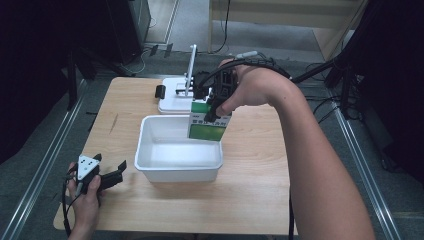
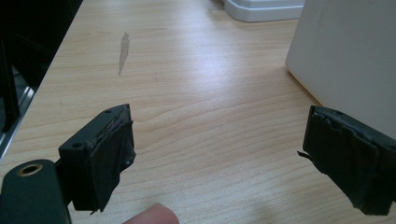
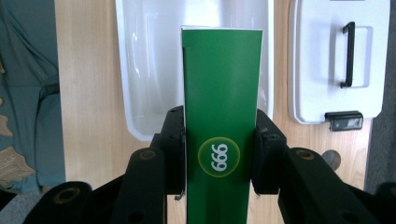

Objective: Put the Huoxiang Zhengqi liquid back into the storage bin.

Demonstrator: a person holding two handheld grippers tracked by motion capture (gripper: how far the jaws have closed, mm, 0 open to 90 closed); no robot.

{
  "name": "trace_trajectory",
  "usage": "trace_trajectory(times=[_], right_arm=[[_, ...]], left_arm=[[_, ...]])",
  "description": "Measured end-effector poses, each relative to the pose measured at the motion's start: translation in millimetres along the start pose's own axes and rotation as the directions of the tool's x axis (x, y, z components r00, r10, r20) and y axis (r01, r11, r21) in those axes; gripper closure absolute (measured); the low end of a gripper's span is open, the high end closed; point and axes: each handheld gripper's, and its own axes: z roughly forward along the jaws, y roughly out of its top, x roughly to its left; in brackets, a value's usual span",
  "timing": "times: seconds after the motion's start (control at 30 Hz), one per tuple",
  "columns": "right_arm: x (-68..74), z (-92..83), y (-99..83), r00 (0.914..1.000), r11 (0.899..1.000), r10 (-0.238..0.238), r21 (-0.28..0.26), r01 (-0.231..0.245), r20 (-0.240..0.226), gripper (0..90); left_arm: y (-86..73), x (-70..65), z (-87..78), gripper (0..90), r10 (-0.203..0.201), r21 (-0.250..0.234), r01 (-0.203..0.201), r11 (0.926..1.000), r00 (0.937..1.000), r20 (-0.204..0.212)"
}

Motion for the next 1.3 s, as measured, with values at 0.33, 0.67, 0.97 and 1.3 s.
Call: trace_trajectory(times=[0.33,0.67,0.97,1.3], right_arm=[[-5.4,18.6,9.2,0.9994,0.999,-0.032,0.024,0.032,-0.016,64.3],[-8.3,33.8,4.8,0.9979,0.997,-0.062,0.035,0.063,-0.020,64.1],[-11.2,48.9,1.9,0.9970,0.997,-0.074,0.037,0.075,-0.024,63.9],[-15.3,69.3,0.8,0.9973,0.996,-0.066,0.052,0.068,-0.032,63.9]], left_arm=[[0.0,0.2,0.3,9.7,-0.006,-0.001,0.006,1.0000,1.0000,0.002],[0.1,0.5,0.6,9.7,-0.008,0.000,0.008,1.0000,1.0000,0.002],[0.2,0.1,0.5,9.7,-0.002,0.004,0.002,1.0000,1.0000,0.000],[0.3,0.1,0.8,9.7,-0.003,0.003,0.003,1.0000,1.0000,0.003]])
